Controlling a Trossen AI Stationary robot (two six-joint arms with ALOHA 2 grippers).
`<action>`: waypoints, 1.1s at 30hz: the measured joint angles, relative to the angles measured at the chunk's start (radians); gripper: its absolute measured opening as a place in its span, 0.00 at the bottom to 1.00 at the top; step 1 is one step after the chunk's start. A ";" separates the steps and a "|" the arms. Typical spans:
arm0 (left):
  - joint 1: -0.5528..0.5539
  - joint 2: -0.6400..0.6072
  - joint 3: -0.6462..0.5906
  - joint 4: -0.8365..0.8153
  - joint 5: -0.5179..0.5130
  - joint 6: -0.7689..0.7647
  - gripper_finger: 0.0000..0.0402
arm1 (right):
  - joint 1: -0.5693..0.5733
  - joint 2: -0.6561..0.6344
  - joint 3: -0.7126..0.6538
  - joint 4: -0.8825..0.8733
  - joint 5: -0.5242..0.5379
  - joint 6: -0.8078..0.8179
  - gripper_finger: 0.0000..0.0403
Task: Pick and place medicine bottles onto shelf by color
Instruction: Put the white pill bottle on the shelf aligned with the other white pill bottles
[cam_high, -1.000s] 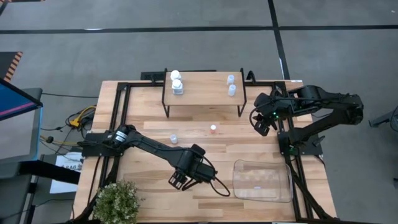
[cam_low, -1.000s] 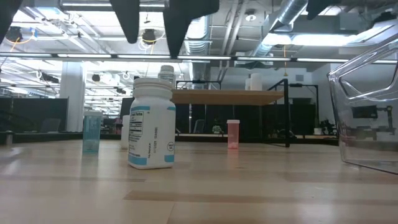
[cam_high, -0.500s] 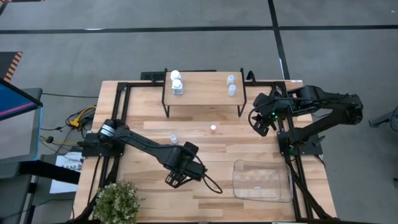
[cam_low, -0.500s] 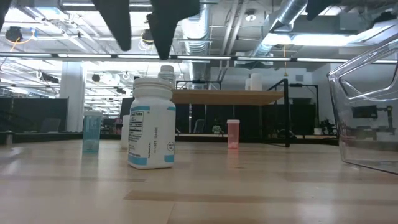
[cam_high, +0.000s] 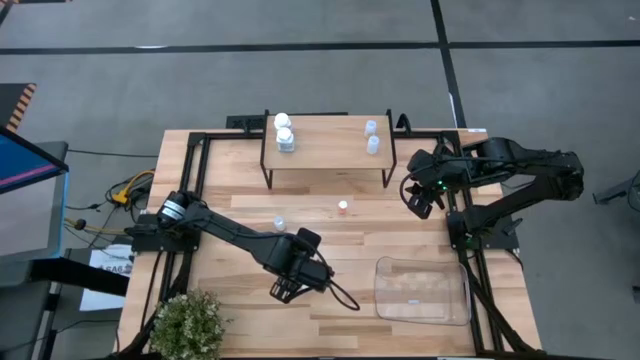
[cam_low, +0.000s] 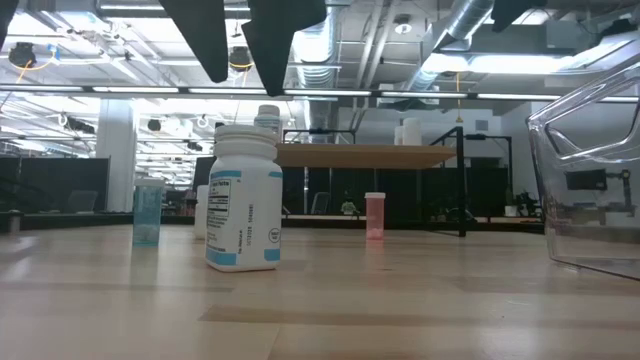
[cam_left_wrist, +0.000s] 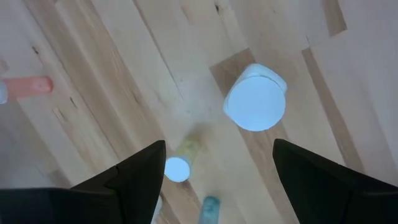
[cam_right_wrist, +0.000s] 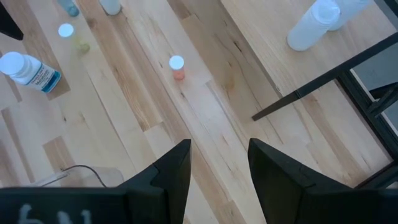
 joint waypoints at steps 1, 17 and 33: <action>0.000 0.000 0.000 0.000 0.000 0.000 0.71 | 0.000 0.000 0.000 0.000 0.000 0.000 0.45; 0.005 0.001 0.000 0.023 -0.019 -0.026 0.71 | 0.000 0.000 0.000 -0.001 -0.001 0.000 0.45; 0.009 0.008 0.000 0.034 -0.022 0.010 0.71 | 0.000 0.000 0.000 -0.001 -0.002 0.000 0.45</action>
